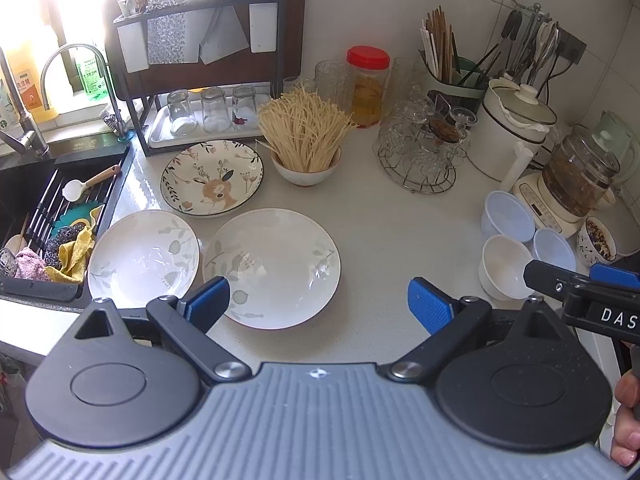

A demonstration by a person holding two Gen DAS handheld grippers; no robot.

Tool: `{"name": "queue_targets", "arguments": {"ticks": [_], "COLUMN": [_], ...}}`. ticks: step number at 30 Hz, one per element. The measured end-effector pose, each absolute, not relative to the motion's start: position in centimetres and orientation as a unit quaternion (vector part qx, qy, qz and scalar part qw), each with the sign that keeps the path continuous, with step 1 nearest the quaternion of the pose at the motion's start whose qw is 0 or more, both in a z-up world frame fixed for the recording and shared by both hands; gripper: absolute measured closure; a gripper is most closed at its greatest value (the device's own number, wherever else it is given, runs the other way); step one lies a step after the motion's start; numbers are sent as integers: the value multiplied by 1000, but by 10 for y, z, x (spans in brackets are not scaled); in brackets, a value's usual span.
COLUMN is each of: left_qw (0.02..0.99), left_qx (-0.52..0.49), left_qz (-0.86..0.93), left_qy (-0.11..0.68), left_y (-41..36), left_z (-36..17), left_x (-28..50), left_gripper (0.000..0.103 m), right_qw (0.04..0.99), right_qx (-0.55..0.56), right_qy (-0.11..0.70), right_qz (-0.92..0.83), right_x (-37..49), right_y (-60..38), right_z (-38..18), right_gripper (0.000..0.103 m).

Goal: Organize plates and bowls

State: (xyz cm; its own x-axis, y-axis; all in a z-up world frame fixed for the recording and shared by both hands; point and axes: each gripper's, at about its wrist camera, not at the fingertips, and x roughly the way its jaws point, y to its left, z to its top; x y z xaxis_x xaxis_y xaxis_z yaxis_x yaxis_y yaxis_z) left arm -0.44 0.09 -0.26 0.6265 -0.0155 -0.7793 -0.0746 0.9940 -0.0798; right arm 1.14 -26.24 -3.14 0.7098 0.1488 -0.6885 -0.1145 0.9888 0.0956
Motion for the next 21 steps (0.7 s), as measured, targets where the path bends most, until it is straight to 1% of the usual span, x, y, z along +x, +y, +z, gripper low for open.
{"name": "queue_targets", "arguments": {"ticks": [21], "left_qw": [900], "left_qx": [-49], "left_qz": [17], "left_qy": [433], "left_y": [1], "left_z": [-5], "left_x": [-5], "left_gripper": [5], "right_qw": [924], "right_qx": [18], "right_qy": [376], "right_qz": [72], "right_x": [9], "right_y": [-262], "right_z": [-34], "right_gripper": [0]}}
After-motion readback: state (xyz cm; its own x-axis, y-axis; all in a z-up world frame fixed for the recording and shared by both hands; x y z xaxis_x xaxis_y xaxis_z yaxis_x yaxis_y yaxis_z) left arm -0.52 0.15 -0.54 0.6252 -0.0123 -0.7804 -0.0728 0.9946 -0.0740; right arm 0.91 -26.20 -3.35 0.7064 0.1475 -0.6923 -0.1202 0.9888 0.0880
